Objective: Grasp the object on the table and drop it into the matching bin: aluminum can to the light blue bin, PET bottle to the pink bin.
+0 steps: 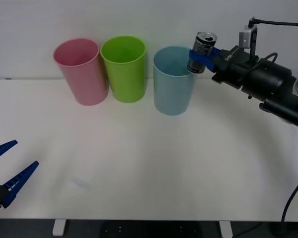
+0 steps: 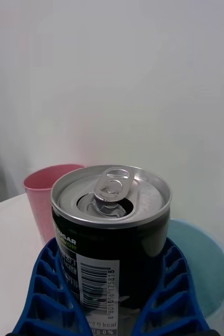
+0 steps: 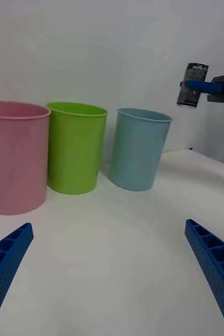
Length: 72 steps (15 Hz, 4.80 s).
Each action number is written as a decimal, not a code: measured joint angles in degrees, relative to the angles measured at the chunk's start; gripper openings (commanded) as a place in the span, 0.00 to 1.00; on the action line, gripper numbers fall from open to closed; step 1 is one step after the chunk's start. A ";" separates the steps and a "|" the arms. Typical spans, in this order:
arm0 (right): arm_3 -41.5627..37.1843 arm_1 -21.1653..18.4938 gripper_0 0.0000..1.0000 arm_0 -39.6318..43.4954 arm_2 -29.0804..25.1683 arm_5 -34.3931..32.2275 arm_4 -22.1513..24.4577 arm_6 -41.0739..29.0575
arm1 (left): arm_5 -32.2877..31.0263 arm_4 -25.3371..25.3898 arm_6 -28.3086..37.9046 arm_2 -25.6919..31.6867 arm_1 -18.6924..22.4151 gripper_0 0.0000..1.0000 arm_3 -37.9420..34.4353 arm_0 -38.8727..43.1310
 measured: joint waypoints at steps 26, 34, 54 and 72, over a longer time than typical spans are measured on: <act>16.26 13.42 1.00 -14.27 -6.00 10.55 16.32 3.40 | 0.00 0.00 0.00 0.00 0.00 1.00 0.00 0.00; 16.25 11.61 1.00 -13.88 -6.49 6.99 14.25 4.02 | 0.00 0.00 0.00 0.00 0.00 1.00 0.00 0.00; -13.22 0.63 1.00 16.87 -9.37 -4.30 2.96 4.80 | 0.00 0.00 0.00 0.00 0.00 1.00 0.00 0.00; -31.56 0.37 1.00 48.59 -20.83 -15.82 -1.00 13.67 | 0.00 0.00 0.00 0.00 0.00 1.00 0.00 0.00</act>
